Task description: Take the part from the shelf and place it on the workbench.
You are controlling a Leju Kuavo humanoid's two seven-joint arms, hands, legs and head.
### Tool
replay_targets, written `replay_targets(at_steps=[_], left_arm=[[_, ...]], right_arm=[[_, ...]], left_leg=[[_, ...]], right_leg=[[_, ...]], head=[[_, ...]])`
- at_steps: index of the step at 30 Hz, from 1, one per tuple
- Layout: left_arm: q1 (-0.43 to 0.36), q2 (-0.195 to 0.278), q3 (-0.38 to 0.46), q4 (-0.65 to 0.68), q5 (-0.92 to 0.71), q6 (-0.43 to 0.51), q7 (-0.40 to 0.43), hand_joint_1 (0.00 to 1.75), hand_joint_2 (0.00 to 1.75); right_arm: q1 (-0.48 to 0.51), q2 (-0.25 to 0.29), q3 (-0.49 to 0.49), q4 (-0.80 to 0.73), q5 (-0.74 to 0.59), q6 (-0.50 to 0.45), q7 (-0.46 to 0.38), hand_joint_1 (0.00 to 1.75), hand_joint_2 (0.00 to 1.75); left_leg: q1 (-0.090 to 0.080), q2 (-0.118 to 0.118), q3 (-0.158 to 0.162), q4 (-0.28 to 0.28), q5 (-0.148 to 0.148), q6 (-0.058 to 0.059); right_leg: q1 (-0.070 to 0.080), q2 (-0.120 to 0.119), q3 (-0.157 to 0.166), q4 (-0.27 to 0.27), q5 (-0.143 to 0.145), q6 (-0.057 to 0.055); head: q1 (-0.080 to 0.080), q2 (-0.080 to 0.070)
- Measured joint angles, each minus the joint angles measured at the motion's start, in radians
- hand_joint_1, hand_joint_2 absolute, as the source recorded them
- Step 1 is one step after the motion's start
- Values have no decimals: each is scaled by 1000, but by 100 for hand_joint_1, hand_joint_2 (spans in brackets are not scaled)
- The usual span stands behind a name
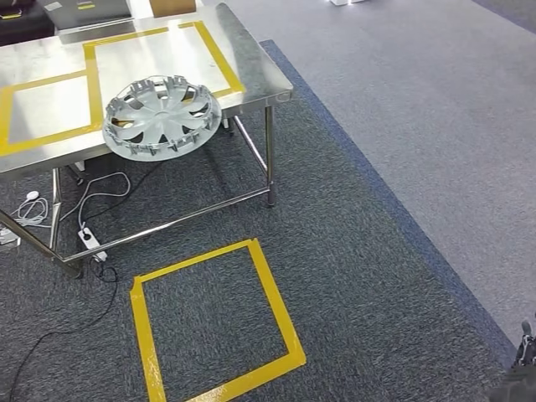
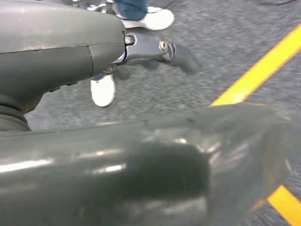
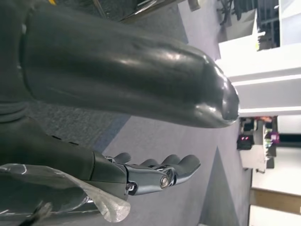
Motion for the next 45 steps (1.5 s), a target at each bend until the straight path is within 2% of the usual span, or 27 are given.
replay_targets(at_steps=[2, 3, 5, 7, 9, 10, 12, 14, 15, 17, 19, 22, 23, 24, 25, 26, 28, 30, 31, 33, 35, 37, 39, 40, 41, 43, 45], left_arm=[[-1, -1, 0, 0, -1, 0, 0, 0, 0], [-1, -2, 0, 0, -1, 0, 1, 0, 0], [-1, -3, 1, 0, -2, 0, 1, 0, 0], [0, -4, 1, 0, -2, 0, 1, 0, 0], [1, -3, 2, 0, -2, 0, 3, 0, 0], [0, -3, 2, 0, -3, 0, 3, 0, 0], [-2, -4, 3, 0, -5, 0, 3, 0, 0], [-4, -4, 5, 0, -9, 0, 3, 0, 0], [-5, -4, 6, 0, -10, 0, 3, 0, 0], [-6, -3, 7, 0, -13, 0, 2, 0, 0], [-6, -3, 8, 0, -16, 0, 2, 0, 0], [-4, -3, 13, 0, -19, 1, 2, 0, 0], [-3, -3, 16, 0, -19, 1, 2, 0, 0], [-2, -3, 18, 0, -19, 1, 2, 0, 0], [-2, -3, 20, 0, -20, 1, 2, 0, 0], [-1, -3, 20, 0, -20, 1, 2, 0, 0], [-1, -3, 21, 0, -21, 1, 2, 0, 0], [-2, -3, 23, 0, -22, 1, 2, 0, 0], [-3, -3, 24, 0, -23, 1, 2, 0, 0], [-4, -4, 24, 0, -23, 1, 2, 0, 0], [-5, -5, 25, 0, -23, 2, 2, 0, 0], [-5, -5, 25, 0, -23, 2, 2, 0, 0], [-4, -4, 26, 0, -25, 2, 2, 0, 0], [-4, -4, 26, 0, -25, 2, 2, 0, 0], [-4, -4, 26, 0, -26, 2, 3, 0, 0], [-6, -4, 26, 0, -27, 2, 3, 0, 0], [-7, -4, 26, 0, -29, 2, 3, 0, 0]], right_arm=[[3, 1, -2, 0, 4, 3, 0, 0, 0], [4, 1, -4, -1, 6, 5, 0, 0, 0], [3, 1, -6, 0, 10, 8, 0, 0, 0], [2, 1, -6, 1, 13, 10, 1, 0, 0], [4, 2, -7, 3, 16, 10, 1, 0, 0], [4, 2, -8, 3, 18, 10, 1, 0, 0], [4, 2, -9, 4, 21, 12, 1, 0, 0], [2, 4, -10, 4, 25, 13, 0, 0, 0], [2, 6, -10, 4, 26, 13, 0, 0, 0], [3, 9, -11, 5, 29, 13, 0, 0, 0], [3, 11, -13, 5, 30, 13, -1, 0, 0], [0, 15, -14, 5, 30, 14, -2, 0, 0], [0, 16, -14, 5, 31, 14, -2, 0, 0], [0, 16, -14, 5, 31, 14, -2, 0, 0], [0, 16, -14, 5, 31, 14, -2, 0, 0], [0, 16, -14, 5, 31, 14, -2, 0, 0], [0, 17, -14, 5, 31, 15, -2, 0, 0], [-1, 17, -14, 6, 31, 16, -2, 0, 0], [-1, 17, -14, 6, 31, 16, -1, 0, 0], [1, 17, -14, 7, 31, 16, -1, 0, 0], [1, 17, -14, 7, 31, 16, -1, 0, 0], [-2, 17, -13, 8, 31, 16, -1, 0, 0], [-1, 17, -13, 10, 31, 16, -1, 0, 0], [0, 17, -13, 11, 31, 16, -1, 0, 0], [1, 17, -13, 12, 31, 16, 0, 0, 0], [0, 17, -14, 12, 32, 15, 0, 0, 0], [-1, 17, -13, 12, 33, 15, -1, 0, 0]], left_leg=[[1, 22, 1, -10, 5, 6], [3, 34, 2, -15, 9, 11], [5, 62, 2, -23, 15, 19], [2, 89, -1, -23, 15, 21], [0, 116, -3, -21, 14, 21], [0, 128, -3, -20, 13, 20], [-2, 147, -1, -16, 9, 14], [-7, 160, 1, -9, 3, 4], [-10, 167, 1, -7, 2, -1], [-9, 176, 4, -5, -2, -10], [-5, 153, -2, 21, -28, -21], [-2, 96, -77, 205, -129, -27], [-2, 92, -103, 262, -147, -25], [-2, 90, -115, 286, -144, -22], [-2, 88, -109, 269, -120, -18], [-2, 81, -86, 213, -80, -13], [-2, 36, -33, 82, -11, -3], [-3, -5, -11, 18, 8, 2], [-3, -8, -12, 13, 6, 2], [-3, 12, -12, 1, 8, 7], [0, 38, -9, -10, 14, 16], [-1, 67, -10, -13, 16, 22], [-4, 96, -14, -13, 17, 23], [-5, 111, -15, -12, 17, 23], [-6, 123, -16, -12, 17, 23], [-8, 144, -13, -11, 16, 21], [-13, 159, -8, -9, 13, 14]], right_leg=[[-2, 9, -14, 0, 3, 14], [0, -6, -25, 14, -7, 18], [3, -61, -68, 104, -61, 24], [2, -92, -125, 230, -121, 29], [1, -99, -137, 270, -125, 33], [0, -104, -115, 237, -103, 33], [2, -135, -34, 100, -48, 29], [7, -162, 19, 9, -28, 17], [9, -166, 22, -1, -31, 12], [9, -147, 19, -1, -27, 0], [6, -131, 21, -3, -23, -10], [7, -102, 21, -3, -19, -18], [8, -89, 20, -3, -18, -19], [9, -76, 21, -2, -18, -19], [11, -63, 22, -2, -18, -19], [11, -49, 24, -2, -18, -19], [10, -27, 24, -1, -17, -17], [6, -6, 13, 2, -13, -9], [4, 4, 7, 3, -9, -2], [0, 16, -6, 4, -5, 10], [4, -26, -31, 44, -33, 20], [6, -81, -86, 158, -95, 27], [5, -96, -138, 273, -138, 33], [5, -99, -141, 287, -135, 34], [4, -104, -120, 255, -113, 33], [7, -136, -35, 109, -57, 26], [13, -169, 23, 5, -33, 11]], head=[[1, 0], [3, 0], [8, 0], [10, 0], [10, 0], [11, 0], [11, 0], [9, 0], [8, 0], [6, 0], [4, 0], [0, 0], [1, 0], [0, 0], [1, 0], [1, 0], [2, 0], [1, 0], [1, 0], [1, 0], [6, 0], [11, 0], [12, 0], [12, 0], [12, 0], [12, 0], [10, 0]])
